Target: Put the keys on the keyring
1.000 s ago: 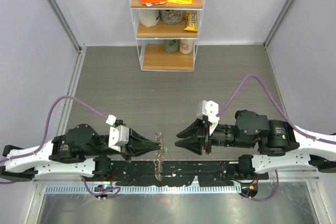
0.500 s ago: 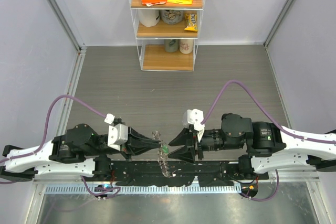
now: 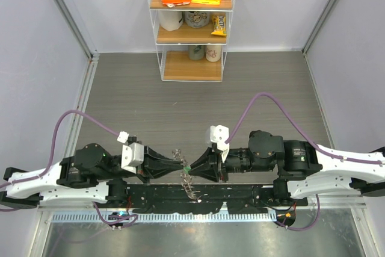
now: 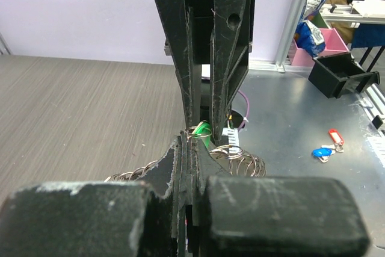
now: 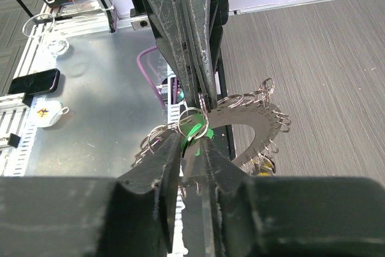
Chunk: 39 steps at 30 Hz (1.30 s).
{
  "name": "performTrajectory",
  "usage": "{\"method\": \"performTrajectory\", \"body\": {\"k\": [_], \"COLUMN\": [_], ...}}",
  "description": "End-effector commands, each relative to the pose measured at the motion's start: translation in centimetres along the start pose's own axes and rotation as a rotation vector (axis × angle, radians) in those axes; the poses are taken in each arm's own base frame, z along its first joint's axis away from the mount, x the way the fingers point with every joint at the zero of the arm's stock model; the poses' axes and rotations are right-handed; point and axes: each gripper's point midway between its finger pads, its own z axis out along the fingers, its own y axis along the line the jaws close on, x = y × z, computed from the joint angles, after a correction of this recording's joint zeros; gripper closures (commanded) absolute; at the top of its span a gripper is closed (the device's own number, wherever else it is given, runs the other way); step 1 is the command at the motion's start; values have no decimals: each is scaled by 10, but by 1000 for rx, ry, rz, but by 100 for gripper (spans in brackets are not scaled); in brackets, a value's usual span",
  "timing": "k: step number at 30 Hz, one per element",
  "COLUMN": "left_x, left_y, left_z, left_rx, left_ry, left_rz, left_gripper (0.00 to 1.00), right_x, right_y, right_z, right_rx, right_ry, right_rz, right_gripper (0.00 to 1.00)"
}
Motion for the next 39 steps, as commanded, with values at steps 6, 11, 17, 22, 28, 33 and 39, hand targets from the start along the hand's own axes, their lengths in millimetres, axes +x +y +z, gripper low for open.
{"method": "performTrajectory", "body": {"k": [6, 11, 17, 22, 28, 33, 39], "left_x": [-43, -49, -55, -62, -69, -75, -82], "left_y": [-1, -2, -2, -4, -7, -8, -11], "left_z": [-5, -5, -4, -5, -5, -6, -5], "left_rx": [0, 3, 5, 17, 35, 43, 59], "left_ry": [-186, -223, -277, -339, -394, -430, -457], "left_rz": [-17, -24, -33, -33, -21, -17, -14], "left_gripper": [100, 100, 100, 100, 100, 100, 100], "right_x": [-15, -14, -17, -21, -24, -26, -24], "right_y": [1, -5, -2, -1, 1, 2, 2], "right_z": [2, 4, 3, 1, -2, -4, -2], "right_rx": [7, 39, 24, 19, 7, -2, -2], "right_ry": [-67, -73, -96, -124, -155, -188, -185], "right_rz": [-28, -36, -47, -61, -83, -103, -114], "right_gripper": [87, 94, 95, 94, 95, 94, 94]}}
